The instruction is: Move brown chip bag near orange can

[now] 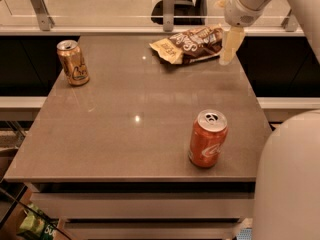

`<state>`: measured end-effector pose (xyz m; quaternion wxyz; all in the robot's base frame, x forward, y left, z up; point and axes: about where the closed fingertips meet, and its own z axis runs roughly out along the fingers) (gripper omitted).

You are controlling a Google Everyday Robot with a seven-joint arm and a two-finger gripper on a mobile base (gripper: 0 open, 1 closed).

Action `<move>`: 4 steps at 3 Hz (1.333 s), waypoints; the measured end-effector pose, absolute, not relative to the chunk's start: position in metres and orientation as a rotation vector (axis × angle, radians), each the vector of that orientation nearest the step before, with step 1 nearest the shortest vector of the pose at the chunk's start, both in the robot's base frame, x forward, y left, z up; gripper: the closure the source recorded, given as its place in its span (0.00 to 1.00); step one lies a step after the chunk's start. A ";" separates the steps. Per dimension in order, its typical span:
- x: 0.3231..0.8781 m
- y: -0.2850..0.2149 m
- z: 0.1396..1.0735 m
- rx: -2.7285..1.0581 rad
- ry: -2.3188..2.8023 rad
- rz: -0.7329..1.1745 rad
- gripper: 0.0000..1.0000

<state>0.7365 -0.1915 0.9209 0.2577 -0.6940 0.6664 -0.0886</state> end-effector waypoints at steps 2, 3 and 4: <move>0.764 -0.181 0.891 -1.897 1.775 -0.224 0.00; 0.777 -0.175 0.877 -1.913 1.758 -0.233 0.00; 0.786 -0.166 0.863 -1.939 1.744 -0.227 0.00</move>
Offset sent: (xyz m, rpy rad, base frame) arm 0.0432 0.0098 -0.0388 0.0068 -0.0299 0.0293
